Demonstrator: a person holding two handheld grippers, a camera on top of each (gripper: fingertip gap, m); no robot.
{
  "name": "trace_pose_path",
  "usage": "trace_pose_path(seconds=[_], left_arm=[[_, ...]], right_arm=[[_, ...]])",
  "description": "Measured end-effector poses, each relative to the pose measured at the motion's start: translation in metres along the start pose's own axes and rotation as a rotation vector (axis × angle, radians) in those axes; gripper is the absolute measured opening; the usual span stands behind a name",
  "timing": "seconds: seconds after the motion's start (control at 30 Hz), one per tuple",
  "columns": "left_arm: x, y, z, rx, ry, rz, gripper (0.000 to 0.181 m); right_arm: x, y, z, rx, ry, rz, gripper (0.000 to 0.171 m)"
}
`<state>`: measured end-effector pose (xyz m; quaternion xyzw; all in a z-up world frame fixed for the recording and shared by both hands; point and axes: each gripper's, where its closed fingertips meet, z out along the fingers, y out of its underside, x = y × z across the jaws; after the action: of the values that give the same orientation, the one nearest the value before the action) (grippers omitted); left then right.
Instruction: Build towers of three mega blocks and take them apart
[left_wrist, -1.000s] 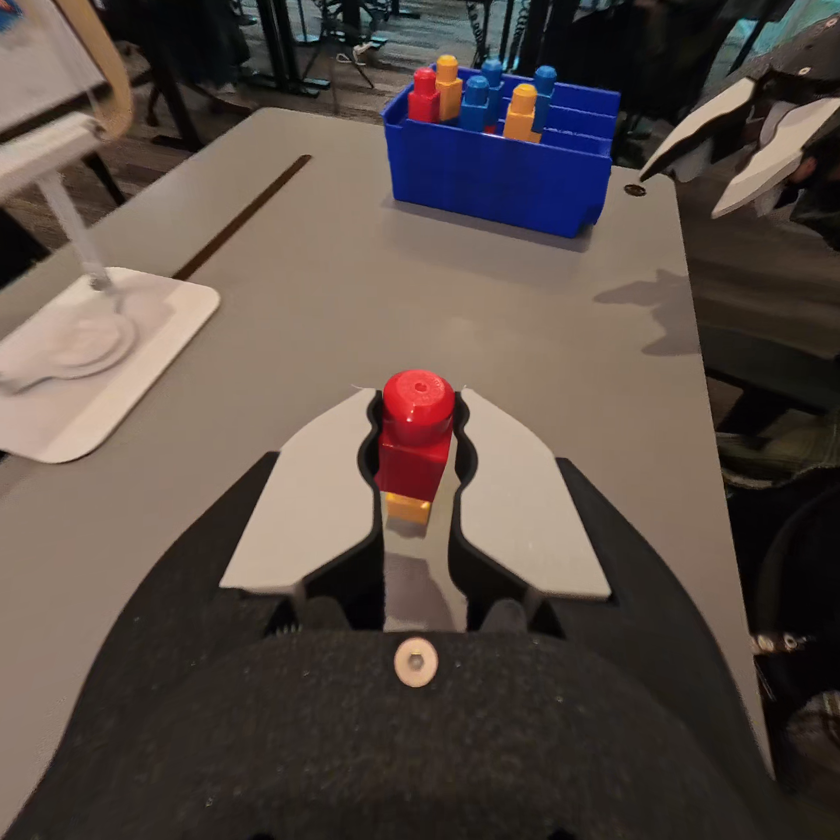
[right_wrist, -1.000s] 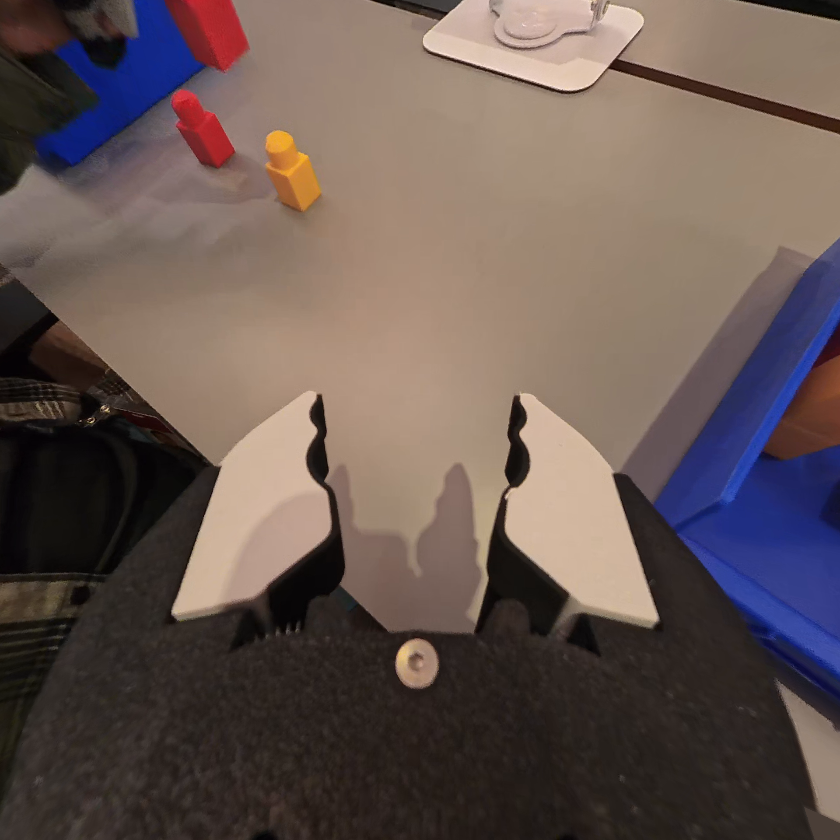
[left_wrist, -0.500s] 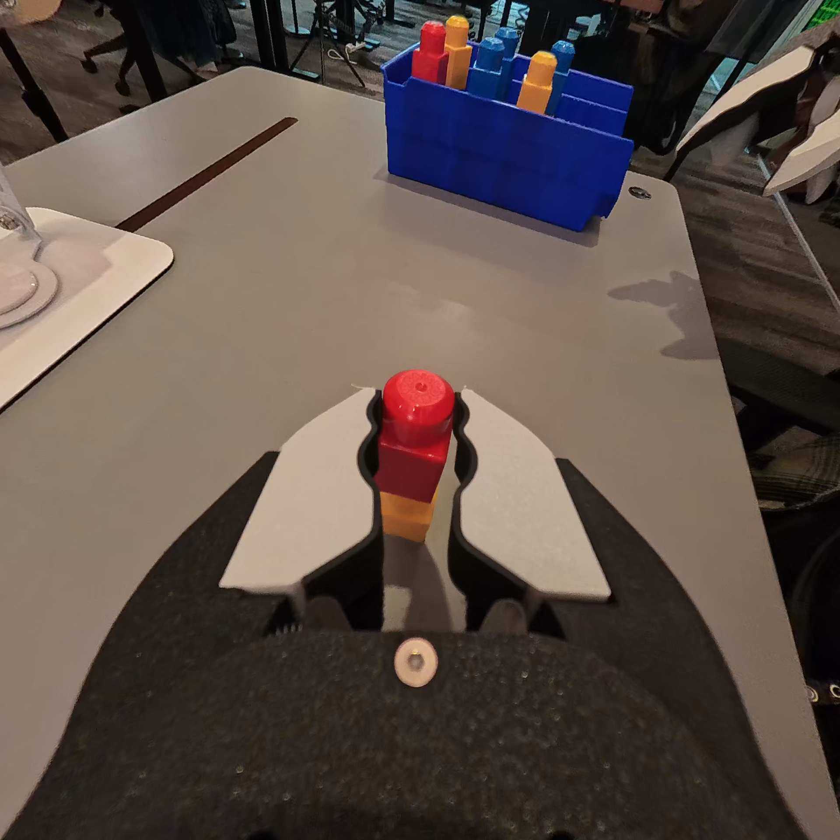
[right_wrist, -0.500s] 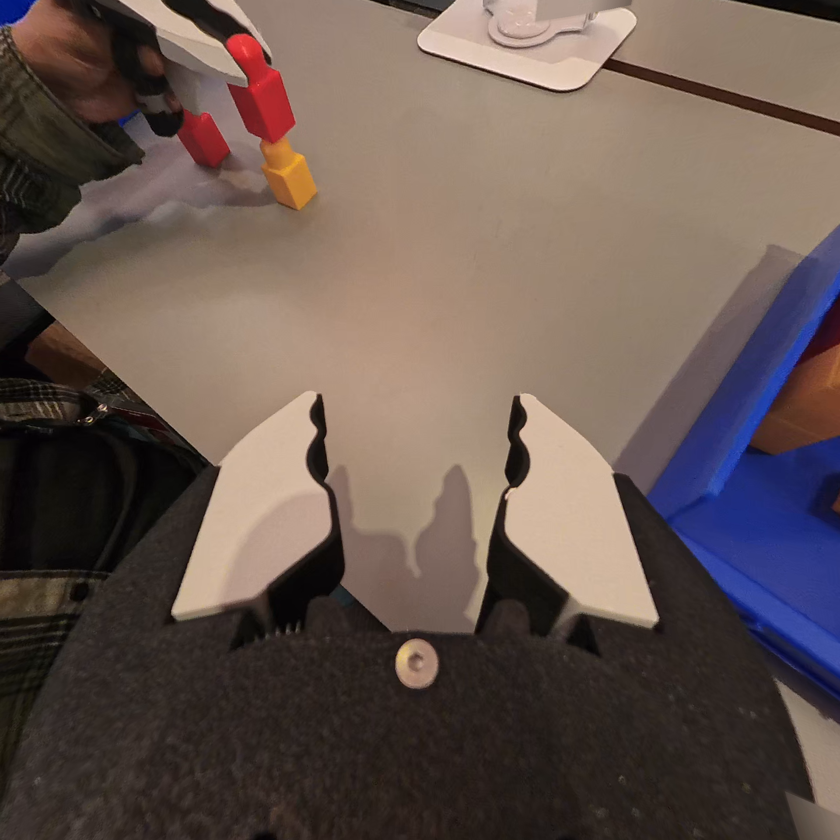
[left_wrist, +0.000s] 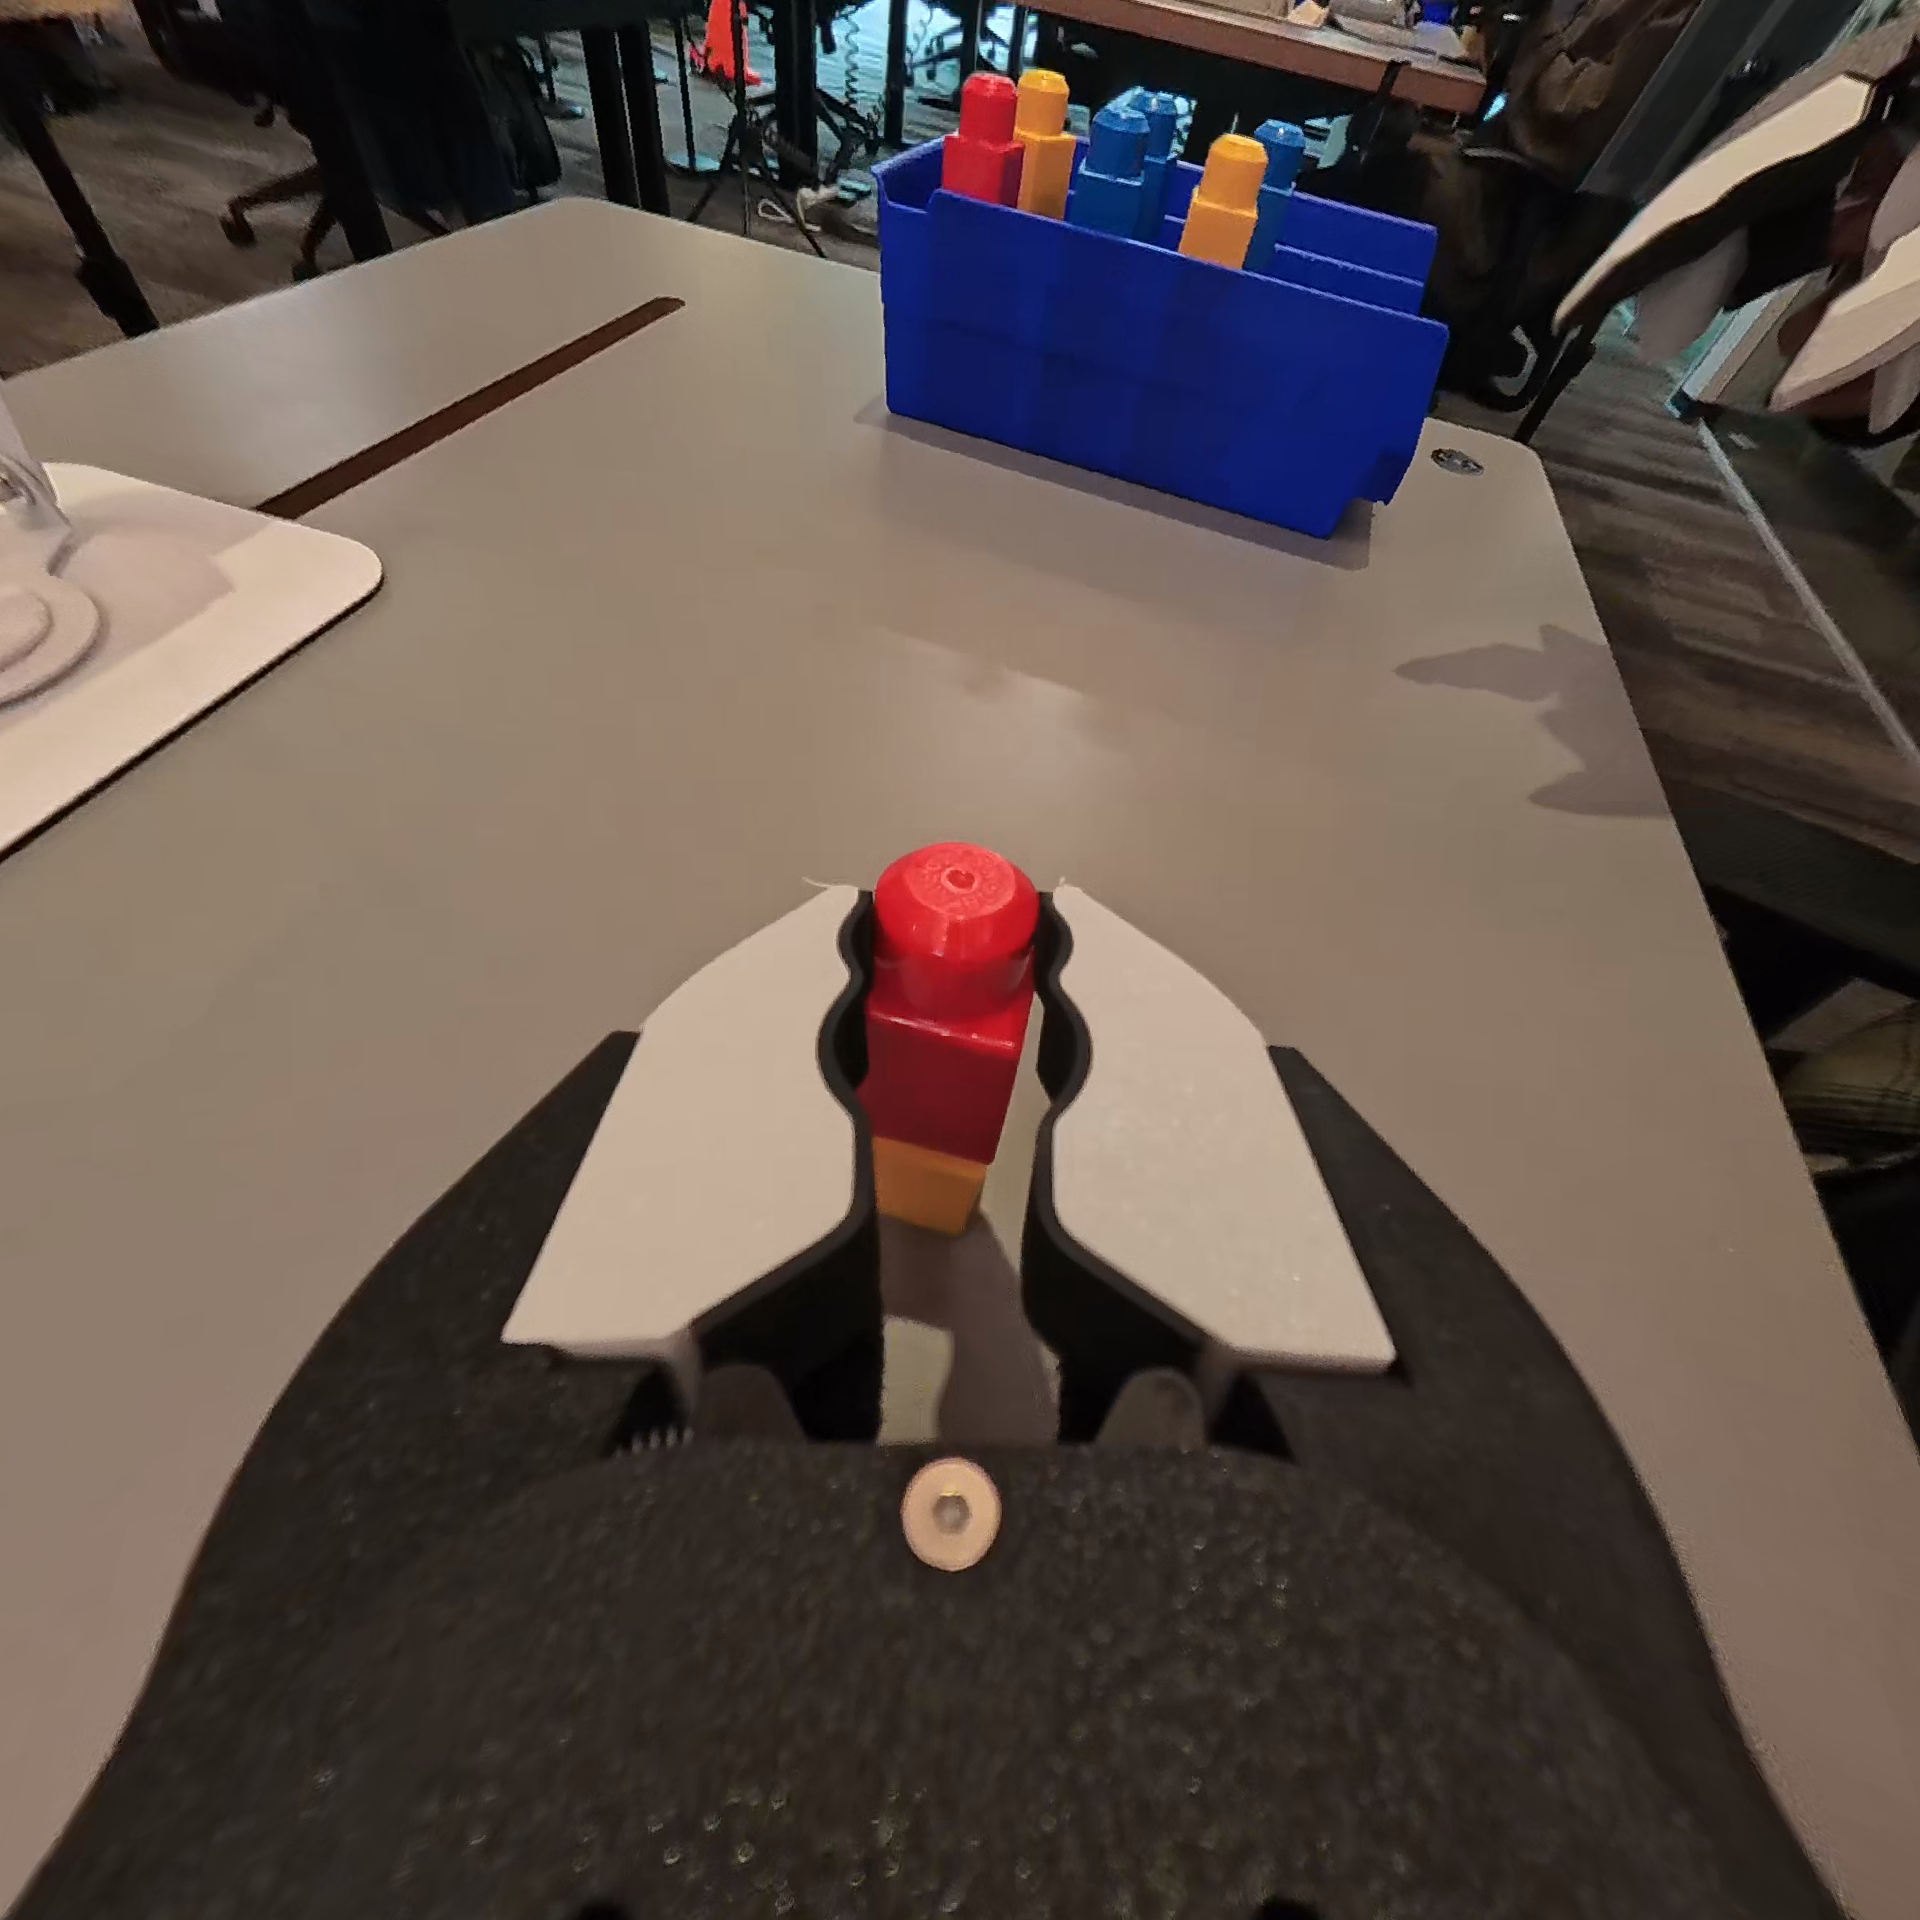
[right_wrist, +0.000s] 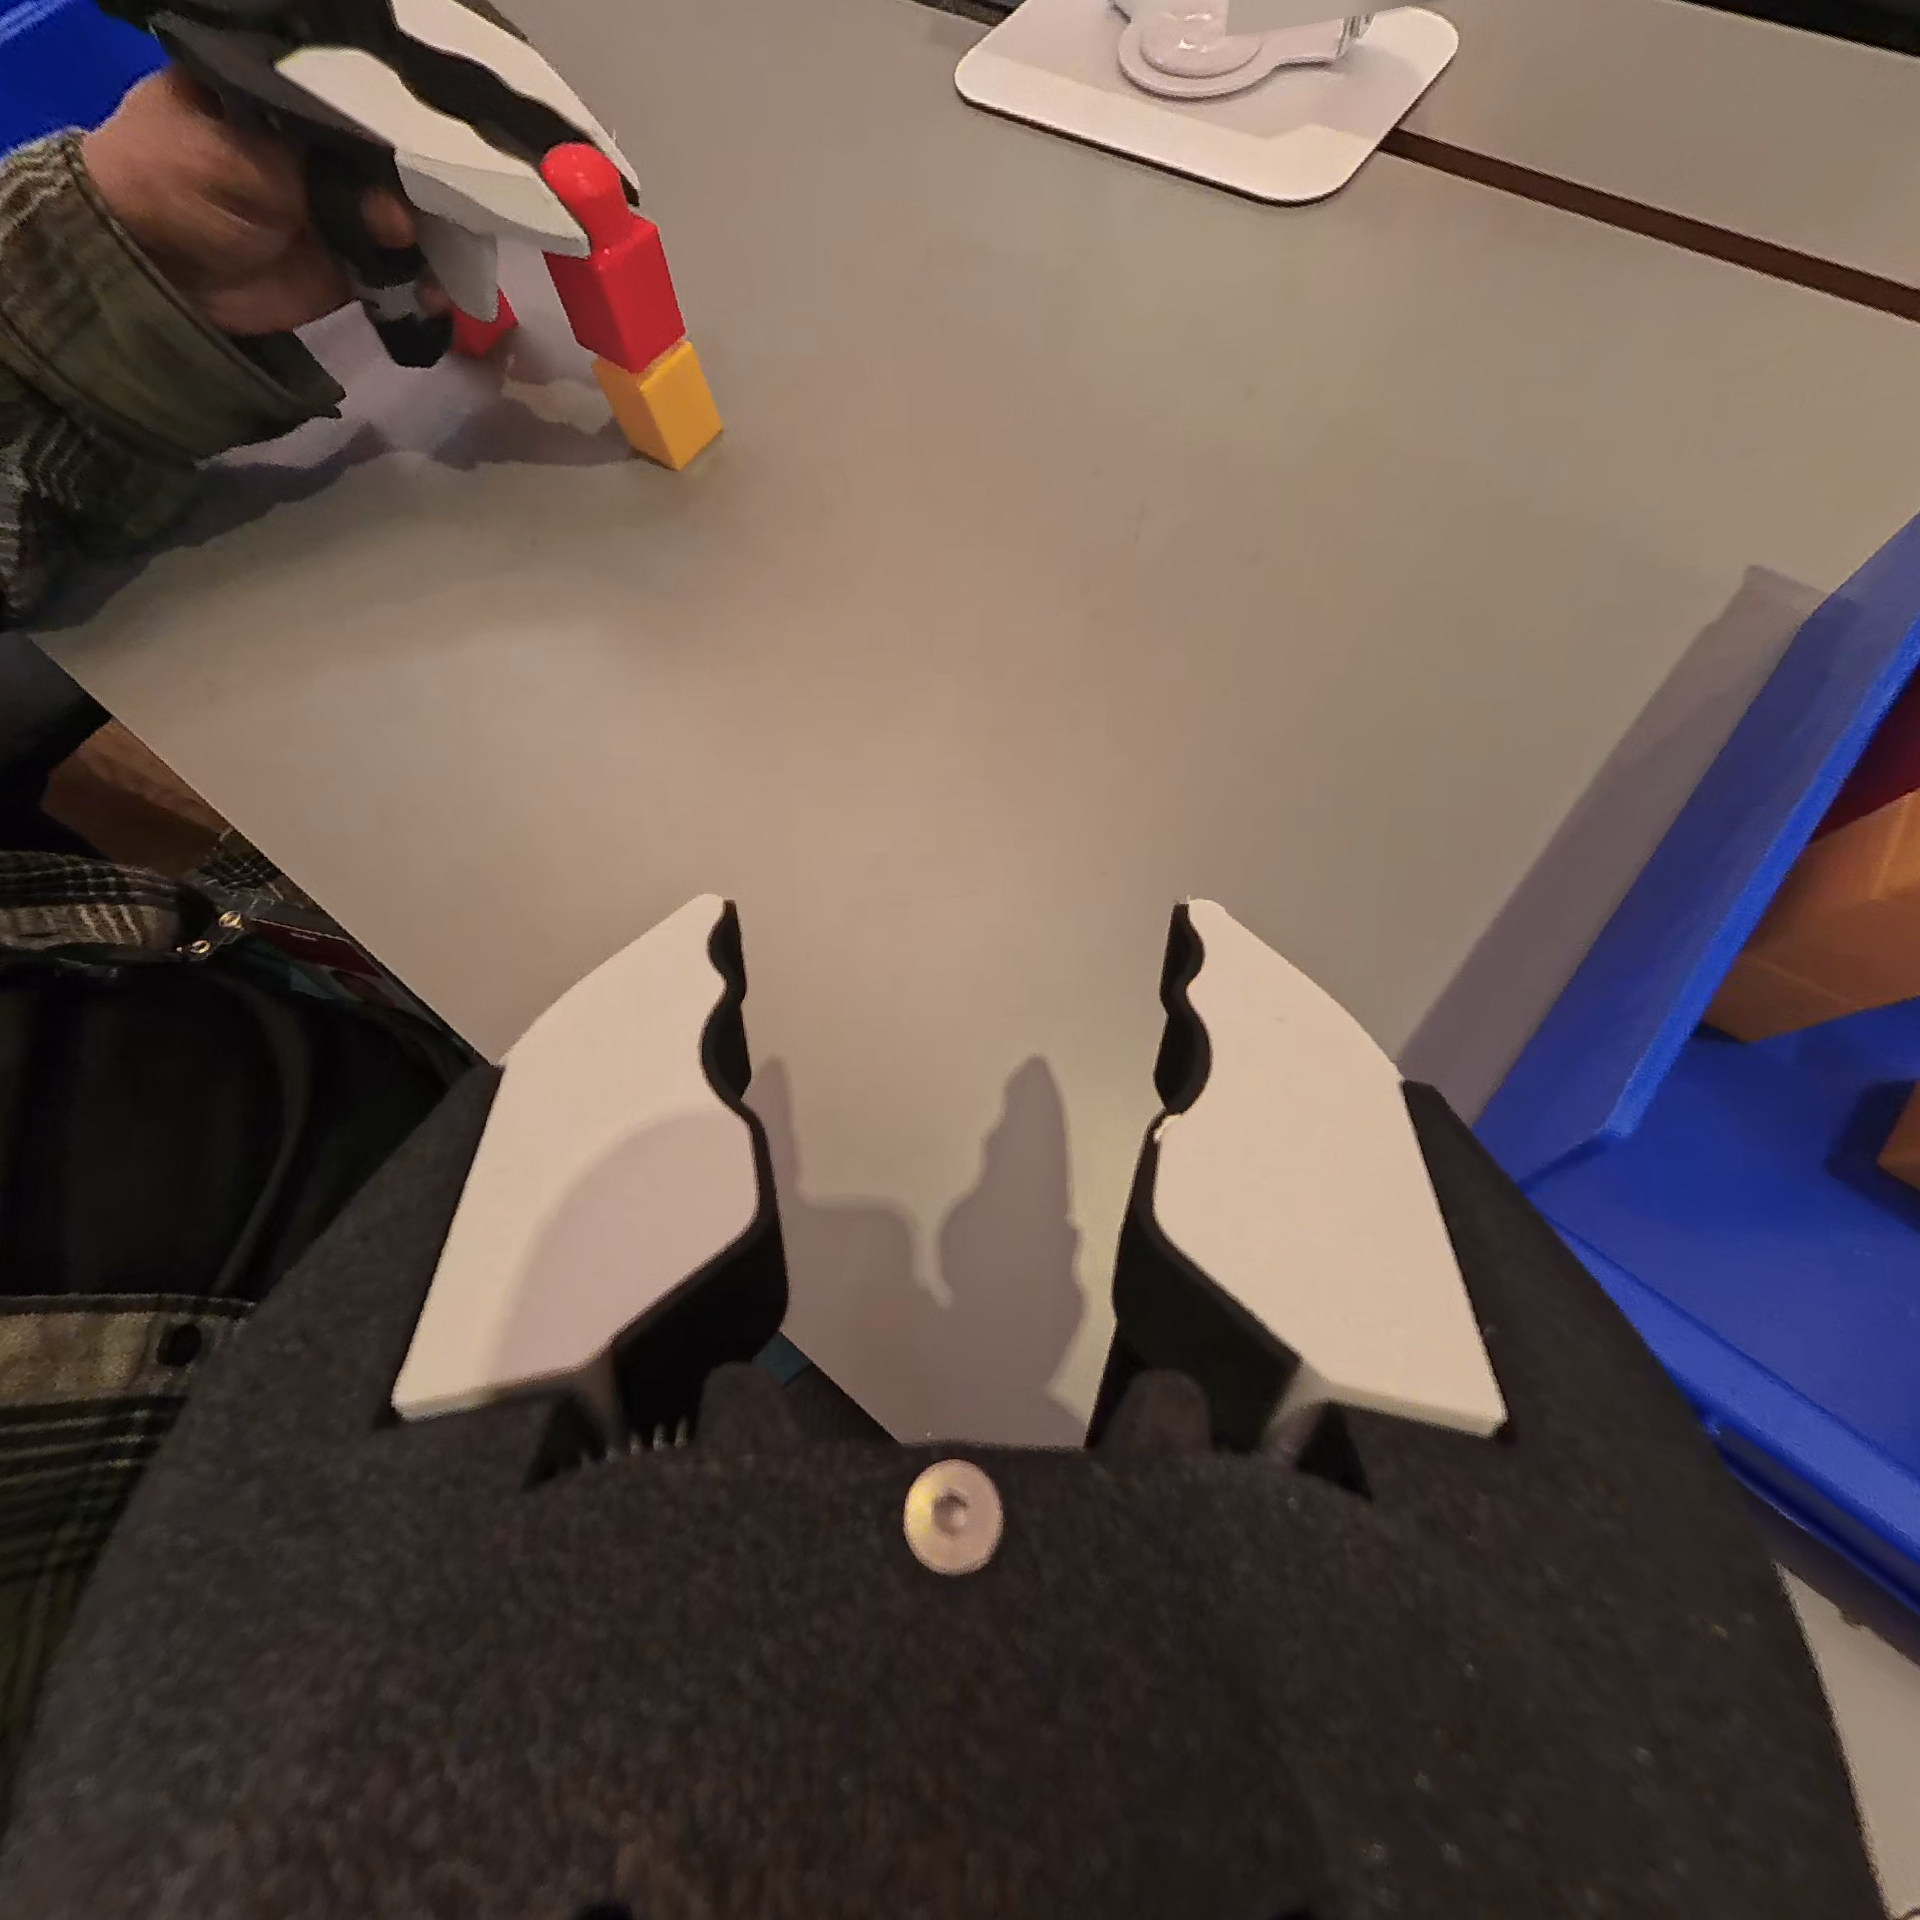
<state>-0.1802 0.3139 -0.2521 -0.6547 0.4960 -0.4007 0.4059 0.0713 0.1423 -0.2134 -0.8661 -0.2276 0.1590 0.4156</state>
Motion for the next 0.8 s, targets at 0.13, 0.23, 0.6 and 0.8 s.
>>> trace_pose_path(seconds=[0.13, 0.23, 0.6, 0.8], left_arm=[[0.0003, 0.0038, -0.0021, 0.017, -0.015, 0.026, 0.028], [-0.0002, 0.0070, -0.0037, 0.018, -0.013, 0.023, 0.029], [0.0005, 0.0100, -0.0029, -0.078, 0.010, 0.014, 0.030], [0.0012, 0.0094, -0.0032, -0.135, 0.017, 0.049, 0.029]], right_arm=[[0.0011, 0.0007, -0.0004, -0.003, 0.002, 0.003, 0.077], [0.0011, 0.0019, 0.0008, -0.010, 0.000, 0.003, 0.077], [0.0000, 0.0016, 0.0031, -0.013, -0.005, -0.003, 0.076], [-0.0009, 0.0007, -0.0026, 0.002, -0.001, -0.005, 0.076]])
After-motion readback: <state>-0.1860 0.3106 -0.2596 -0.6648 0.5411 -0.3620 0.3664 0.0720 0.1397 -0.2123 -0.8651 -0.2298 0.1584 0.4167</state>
